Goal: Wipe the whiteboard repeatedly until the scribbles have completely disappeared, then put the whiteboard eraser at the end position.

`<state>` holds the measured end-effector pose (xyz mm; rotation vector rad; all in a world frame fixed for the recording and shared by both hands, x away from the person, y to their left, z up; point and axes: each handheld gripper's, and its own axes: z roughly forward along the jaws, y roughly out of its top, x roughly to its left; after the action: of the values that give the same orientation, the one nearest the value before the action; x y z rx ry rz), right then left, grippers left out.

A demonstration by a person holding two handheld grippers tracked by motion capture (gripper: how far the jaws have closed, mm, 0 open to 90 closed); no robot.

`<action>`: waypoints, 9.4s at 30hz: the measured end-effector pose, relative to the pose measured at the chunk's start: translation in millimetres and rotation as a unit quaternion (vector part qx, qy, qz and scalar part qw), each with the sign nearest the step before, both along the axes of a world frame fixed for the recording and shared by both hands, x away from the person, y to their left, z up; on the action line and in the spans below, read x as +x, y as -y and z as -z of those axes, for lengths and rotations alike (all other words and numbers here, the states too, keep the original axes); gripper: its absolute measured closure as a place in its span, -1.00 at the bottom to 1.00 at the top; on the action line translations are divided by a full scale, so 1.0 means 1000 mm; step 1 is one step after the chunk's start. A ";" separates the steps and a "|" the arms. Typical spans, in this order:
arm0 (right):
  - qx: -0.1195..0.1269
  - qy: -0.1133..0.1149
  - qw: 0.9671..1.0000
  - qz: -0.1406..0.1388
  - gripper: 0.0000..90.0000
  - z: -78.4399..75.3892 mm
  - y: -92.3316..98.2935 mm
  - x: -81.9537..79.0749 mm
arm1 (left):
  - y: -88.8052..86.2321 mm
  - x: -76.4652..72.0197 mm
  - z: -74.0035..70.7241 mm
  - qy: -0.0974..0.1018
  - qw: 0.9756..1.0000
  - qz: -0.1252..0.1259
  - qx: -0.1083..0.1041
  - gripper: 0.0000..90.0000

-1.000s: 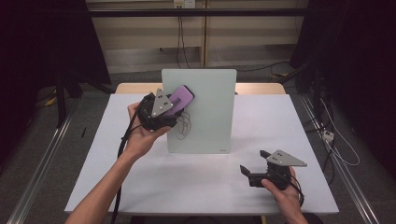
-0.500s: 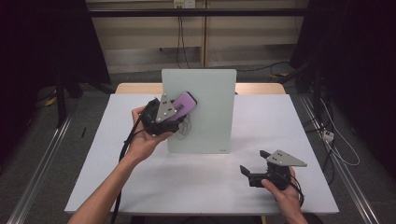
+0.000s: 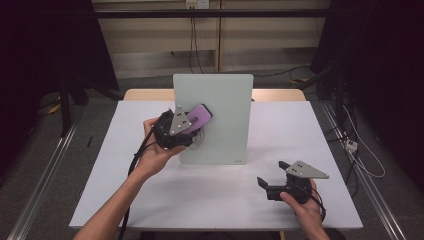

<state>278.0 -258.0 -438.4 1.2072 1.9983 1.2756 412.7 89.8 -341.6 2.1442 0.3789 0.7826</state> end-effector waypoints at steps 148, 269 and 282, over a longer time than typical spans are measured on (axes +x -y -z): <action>-0.002 0.002 1.000 -0.004 -0.87 -0.001 -0.001 -0.001 | 0.017 -0.015 0.042 -0.092 0.991 0.024 0.097 -0.09; 0.005 0.001 1.000 -0.019 -0.87 -0.001 -0.001 -0.001 | 0.024 -0.037 0.044 -0.288 0.942 0.141 0.099 -0.09; 0.004 0.001 1.000 -0.016 -0.87 0.000 -0.001 0.000 | 0.045 -0.041 0.060 -0.315 0.929 0.149 0.126 -0.09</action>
<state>278.3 -257.0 -438.7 1.1807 2.0209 1.3004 372.0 44.6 -401.7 2.5892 0.2716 -0.0547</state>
